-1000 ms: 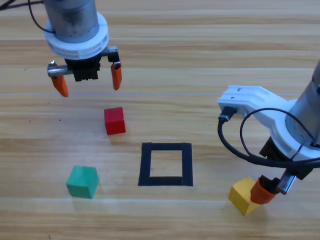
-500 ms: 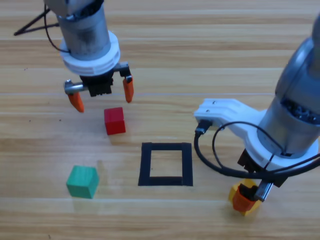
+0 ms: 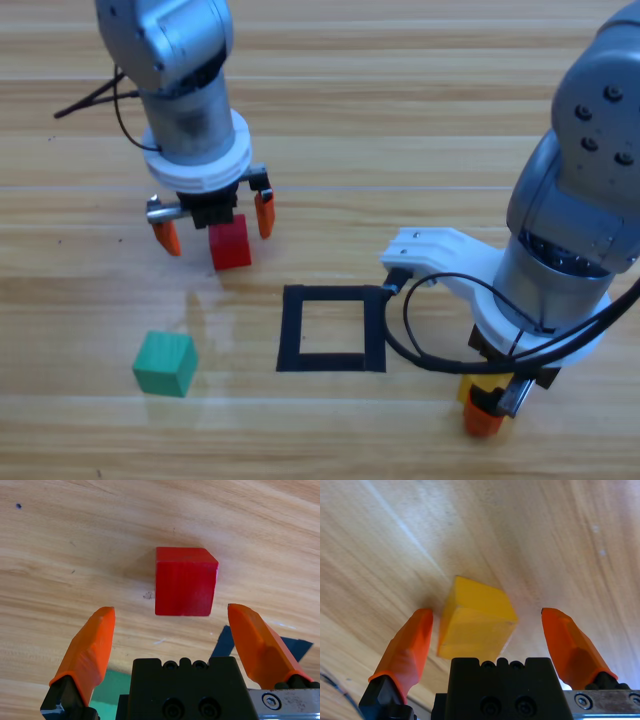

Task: Stack the blocks in the rectangular block: red at the bottom, yellow in the middle, green on top

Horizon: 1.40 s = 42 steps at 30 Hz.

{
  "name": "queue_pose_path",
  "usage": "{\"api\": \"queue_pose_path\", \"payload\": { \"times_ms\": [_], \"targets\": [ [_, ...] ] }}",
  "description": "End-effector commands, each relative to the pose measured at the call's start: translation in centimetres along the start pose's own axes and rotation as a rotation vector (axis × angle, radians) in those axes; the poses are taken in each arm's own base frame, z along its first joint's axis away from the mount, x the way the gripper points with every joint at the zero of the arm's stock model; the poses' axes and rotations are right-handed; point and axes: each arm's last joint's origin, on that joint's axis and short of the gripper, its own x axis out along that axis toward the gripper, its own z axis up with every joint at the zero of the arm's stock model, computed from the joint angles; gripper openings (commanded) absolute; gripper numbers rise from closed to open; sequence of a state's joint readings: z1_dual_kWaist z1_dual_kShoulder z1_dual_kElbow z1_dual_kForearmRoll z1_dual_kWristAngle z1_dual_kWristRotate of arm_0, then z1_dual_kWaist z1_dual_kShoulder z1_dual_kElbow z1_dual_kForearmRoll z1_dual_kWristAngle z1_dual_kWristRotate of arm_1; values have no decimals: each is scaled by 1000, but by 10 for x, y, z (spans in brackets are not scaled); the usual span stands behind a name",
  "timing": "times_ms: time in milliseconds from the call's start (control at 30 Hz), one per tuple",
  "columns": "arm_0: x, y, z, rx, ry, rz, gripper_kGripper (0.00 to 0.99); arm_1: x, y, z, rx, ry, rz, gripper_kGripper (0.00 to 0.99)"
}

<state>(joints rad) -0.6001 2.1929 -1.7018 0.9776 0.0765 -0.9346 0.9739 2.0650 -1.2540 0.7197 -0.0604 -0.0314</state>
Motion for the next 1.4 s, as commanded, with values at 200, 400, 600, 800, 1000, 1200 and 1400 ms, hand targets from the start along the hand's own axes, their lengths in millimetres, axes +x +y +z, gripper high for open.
{"api": "queue_pose_path", "payload": {
  "times_ms": [200,400,600,800,1000,1200,1400],
  "targets": [
    [53,-9,15,-17,41,49,957,26,14,-12,10,-22,-27,974],
    [55,-5,22,-15,41,47,890,19,21,-16,121,-37,-28,986],
    [56,2,30,-11,47,44,772,25,22,-19,132,1,-16,828],
    [57,4,30,11,57,42,537,20,25,-21,113,31,59,222],
    [51,-1,29,70,71,4,264,6,23,-24,145,6,82,0],
    [2,-9,26,171,8,-87,63,-13,-2,-19,287,-42,113,0],
    [-61,-22,7,330,-54,-145,61,-23,-33,-11,424,-94,131,0]
  ]
}}
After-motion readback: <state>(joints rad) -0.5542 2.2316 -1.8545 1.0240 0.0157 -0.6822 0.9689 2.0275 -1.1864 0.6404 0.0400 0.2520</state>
